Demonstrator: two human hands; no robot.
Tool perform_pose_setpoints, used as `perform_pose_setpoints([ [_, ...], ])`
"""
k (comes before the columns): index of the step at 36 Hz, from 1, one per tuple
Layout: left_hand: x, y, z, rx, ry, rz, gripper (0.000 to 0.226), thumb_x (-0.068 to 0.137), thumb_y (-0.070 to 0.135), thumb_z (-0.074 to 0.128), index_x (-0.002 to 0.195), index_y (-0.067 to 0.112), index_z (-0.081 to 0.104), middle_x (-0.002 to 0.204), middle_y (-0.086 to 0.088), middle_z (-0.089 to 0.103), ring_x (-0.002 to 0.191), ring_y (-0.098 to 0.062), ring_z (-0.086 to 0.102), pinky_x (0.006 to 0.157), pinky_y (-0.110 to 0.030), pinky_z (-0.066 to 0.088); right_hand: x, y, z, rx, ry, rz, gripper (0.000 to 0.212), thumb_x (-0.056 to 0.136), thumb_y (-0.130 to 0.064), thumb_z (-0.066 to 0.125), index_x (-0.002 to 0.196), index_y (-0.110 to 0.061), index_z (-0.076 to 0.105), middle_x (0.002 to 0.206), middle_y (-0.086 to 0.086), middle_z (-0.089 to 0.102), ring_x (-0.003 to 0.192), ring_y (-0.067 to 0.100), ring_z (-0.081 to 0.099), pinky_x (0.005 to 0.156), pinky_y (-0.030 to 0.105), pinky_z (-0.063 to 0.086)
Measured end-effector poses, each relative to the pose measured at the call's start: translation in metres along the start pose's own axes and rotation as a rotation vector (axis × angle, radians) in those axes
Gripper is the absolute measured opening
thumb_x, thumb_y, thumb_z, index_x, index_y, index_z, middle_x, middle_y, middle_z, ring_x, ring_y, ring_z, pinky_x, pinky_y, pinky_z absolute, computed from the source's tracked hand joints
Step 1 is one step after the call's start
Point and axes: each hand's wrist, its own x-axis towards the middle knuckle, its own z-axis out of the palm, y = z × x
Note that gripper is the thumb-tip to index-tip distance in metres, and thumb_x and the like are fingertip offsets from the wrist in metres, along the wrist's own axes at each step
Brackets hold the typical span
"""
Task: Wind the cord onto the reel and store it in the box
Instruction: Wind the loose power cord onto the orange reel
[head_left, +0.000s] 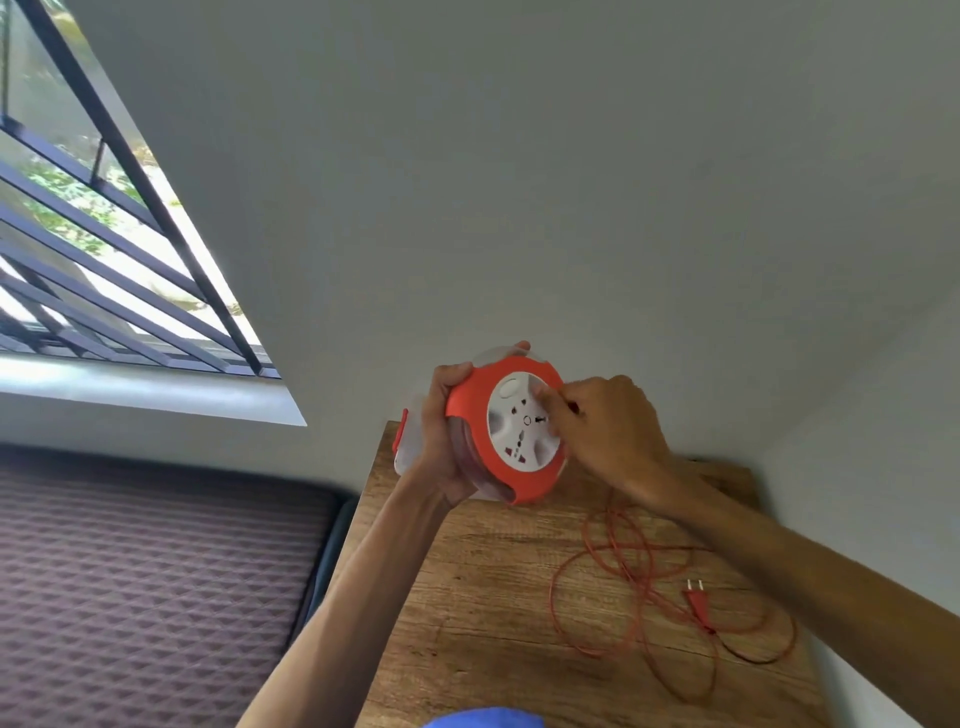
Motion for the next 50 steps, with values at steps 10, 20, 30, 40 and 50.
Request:
perform_pose_setpoints([
  [10, 0.001, 0.003, -0.016, -0.046, -0.140, -0.121, 0.096, 0.091, 0.060, 0.068, 0.171, 0.013, 0.043, 0.150, -0.022, 0.057, 0.128, -0.040, 0.061, 0.102, -0.052, 0.055, 0.005, 0.028, -0.014, -0.271, -0.176, -0.732, 0.051, 0.099, -0.055, 0.060, 0.147, -0.042, 0.049, 0.142, 0.003, 0.055, 0.074, 0.015, 0.066, 0.060, 0.015, 0.037],
  [20, 0.001, -0.002, -0.012, -0.011, -0.076, -0.071, 0.099, 0.086, 0.060, 0.071, 0.168, 0.009, 0.046, 0.147, -0.023, 0.063, 0.127, -0.039, 0.065, 0.104, -0.052, 0.055, -0.013, -0.002, 0.001, -0.176, 0.147, -0.479, 0.062, 0.093, -0.071, 0.058, 0.118, -0.015, 0.070, 0.067, -0.002, 0.073, 0.044, 0.019, 0.063, 0.048, 0.022, 0.038],
  [30, -0.001, 0.007, -0.018, -0.010, -0.122, -0.033, 0.095, 0.094, 0.060, 0.059, 0.171, 0.009, 0.039, 0.166, -0.032, 0.045, 0.141, -0.048, 0.048, 0.117, -0.058, 0.040, -0.011, -0.014, -0.009, 0.205, 0.009, 0.020, 0.043, 0.106, -0.050, 0.061, 0.081, -0.018, 0.077, 0.056, -0.007, 0.069, 0.048, 0.010, 0.064, 0.054, 0.030, 0.052],
  [40, -0.005, 0.010, -0.016, -0.032, -0.210, -0.086, 0.094, 0.097, 0.057, 0.060, 0.174, 0.009, 0.032, 0.143, -0.022, 0.062, 0.125, -0.038, 0.064, 0.102, -0.052, 0.054, -0.015, -0.017, -0.023, -0.288, -0.100, -0.681, 0.053, 0.096, -0.048, 0.065, 0.147, -0.035, 0.057, 0.139, 0.010, 0.054, 0.083, 0.023, 0.069, 0.051, 0.027, 0.055],
  [50, -0.002, 0.005, -0.011, 0.093, -0.160, -0.087, 0.090, 0.095, 0.056, 0.065, 0.167, 0.006, 0.046, 0.163, -0.039, 0.045, 0.138, -0.043, 0.055, 0.114, -0.053, 0.045, 0.001, -0.009, -0.041, -0.529, -0.028, -1.078, 0.041, 0.101, -0.042, 0.068, 0.128, -0.013, 0.075, 0.098, 0.009, 0.078, 0.067, 0.024, 0.074, 0.053, 0.029, 0.053],
])
